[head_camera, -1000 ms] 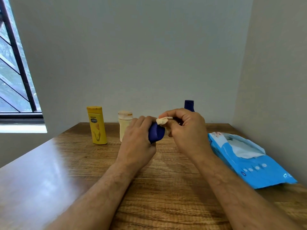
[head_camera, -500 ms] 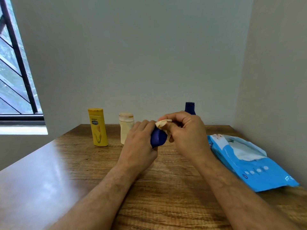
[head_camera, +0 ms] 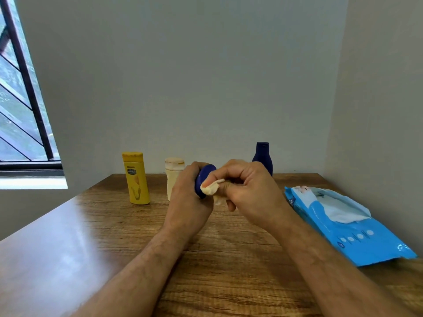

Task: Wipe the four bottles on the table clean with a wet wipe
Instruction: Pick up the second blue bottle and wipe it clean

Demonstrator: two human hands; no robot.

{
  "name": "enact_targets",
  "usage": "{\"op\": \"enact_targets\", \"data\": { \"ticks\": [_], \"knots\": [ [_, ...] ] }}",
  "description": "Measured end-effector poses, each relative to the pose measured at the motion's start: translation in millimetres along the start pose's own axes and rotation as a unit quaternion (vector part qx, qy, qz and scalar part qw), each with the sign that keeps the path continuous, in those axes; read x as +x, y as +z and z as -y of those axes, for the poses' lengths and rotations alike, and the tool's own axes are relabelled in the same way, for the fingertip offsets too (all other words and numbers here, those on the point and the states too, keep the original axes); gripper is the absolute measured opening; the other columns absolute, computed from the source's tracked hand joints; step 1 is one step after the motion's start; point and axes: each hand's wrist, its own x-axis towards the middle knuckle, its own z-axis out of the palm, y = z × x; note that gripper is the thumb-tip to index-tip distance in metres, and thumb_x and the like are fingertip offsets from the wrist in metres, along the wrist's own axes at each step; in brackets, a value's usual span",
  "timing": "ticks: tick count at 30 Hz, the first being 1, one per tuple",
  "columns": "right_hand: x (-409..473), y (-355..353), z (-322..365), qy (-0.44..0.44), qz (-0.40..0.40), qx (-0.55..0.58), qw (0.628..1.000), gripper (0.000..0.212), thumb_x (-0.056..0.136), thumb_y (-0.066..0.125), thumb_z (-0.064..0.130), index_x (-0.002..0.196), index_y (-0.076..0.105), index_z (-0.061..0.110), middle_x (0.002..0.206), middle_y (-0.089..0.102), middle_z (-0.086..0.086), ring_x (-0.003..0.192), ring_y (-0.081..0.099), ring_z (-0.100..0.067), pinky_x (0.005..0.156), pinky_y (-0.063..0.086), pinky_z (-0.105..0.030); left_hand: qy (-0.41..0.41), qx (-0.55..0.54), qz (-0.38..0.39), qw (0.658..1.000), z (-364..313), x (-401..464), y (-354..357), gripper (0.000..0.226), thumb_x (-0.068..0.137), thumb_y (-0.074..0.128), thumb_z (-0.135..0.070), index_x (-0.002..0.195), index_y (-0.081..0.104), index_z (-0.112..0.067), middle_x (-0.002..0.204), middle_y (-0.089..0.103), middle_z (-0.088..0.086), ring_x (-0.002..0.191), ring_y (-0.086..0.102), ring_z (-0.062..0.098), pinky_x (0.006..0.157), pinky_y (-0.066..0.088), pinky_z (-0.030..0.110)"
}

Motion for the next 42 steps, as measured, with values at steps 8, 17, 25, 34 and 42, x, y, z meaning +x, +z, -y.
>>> {"op": "enact_targets", "data": {
  "ticks": [8,17,25,34,42],
  "knots": [
    [8.4,-7.9,-14.9,0.071,-0.182,0.058,0.979,0.009,0.089,0.069,0.014,0.093,0.075,0.019,0.085,0.072,-0.002,0.055,0.056,-0.007,0.044,0.044,-0.015,0.048,-0.051,0.051,0.996,-8.9,-4.1,10.7,0.039,0.084,0.076,-0.013,0.113,0.056,-0.029,0.106,0.06,-0.006,0.099,0.06,0.014,0.086,0.053,0.031],
    [9.6,-9.5,-23.4,0.199,-0.187,0.136,0.952,0.011,0.094,0.062,0.017,0.096,0.07,0.025,0.098,0.07,-0.001,0.074,0.066,-0.012,0.051,0.054,-0.02,-0.006,-0.071,0.035,0.997,-16.0,0.2,4.0,0.051,0.06,0.079,-0.051,0.109,0.064,-0.054,0.106,0.046,-0.011,0.105,0.045,0.003,0.086,0.035,0.001],
    [9.4,0.3,-28.8,0.221,-0.111,0.245,0.937,0.02,0.1,0.051,0.013,0.108,0.067,0.02,0.094,0.073,-0.005,0.066,0.067,-0.012,0.061,0.056,-0.03,0.019,-0.068,0.086,0.994,-19.1,-2.6,3.6,0.049,0.078,0.081,-0.032,0.122,0.061,-0.039,0.114,0.049,-0.009,0.107,0.052,0.0,0.092,0.042,0.008],
    [13.1,-4.4,-33.6,0.196,-0.153,0.238,0.939,0.022,0.099,0.05,0.007,0.107,0.066,0.02,0.106,0.07,-0.004,0.095,0.069,-0.018,0.067,0.059,-0.028,-0.007,-0.239,0.176,0.955,-20.0,-5.5,1.4,0.053,0.076,0.055,-0.046,0.124,0.069,-0.027,0.133,0.052,-0.008,0.128,0.05,0.008,0.107,0.044,0.028],
    [16.1,4.7,-37.4,0.189,-0.138,0.229,0.945,0.012,0.096,0.059,0.017,0.103,0.068,0.022,0.107,0.071,-0.002,0.098,0.069,-0.019,0.08,0.06,-0.041,-0.026,-0.193,0.075,0.978,-21.5,-2.3,2.4,0.105,0.075,0.078,0.001,0.145,0.028,-0.059,0.161,0.006,-0.02,0.142,0.035,0.008,0.095,0.055,0.03]
  ]
}}
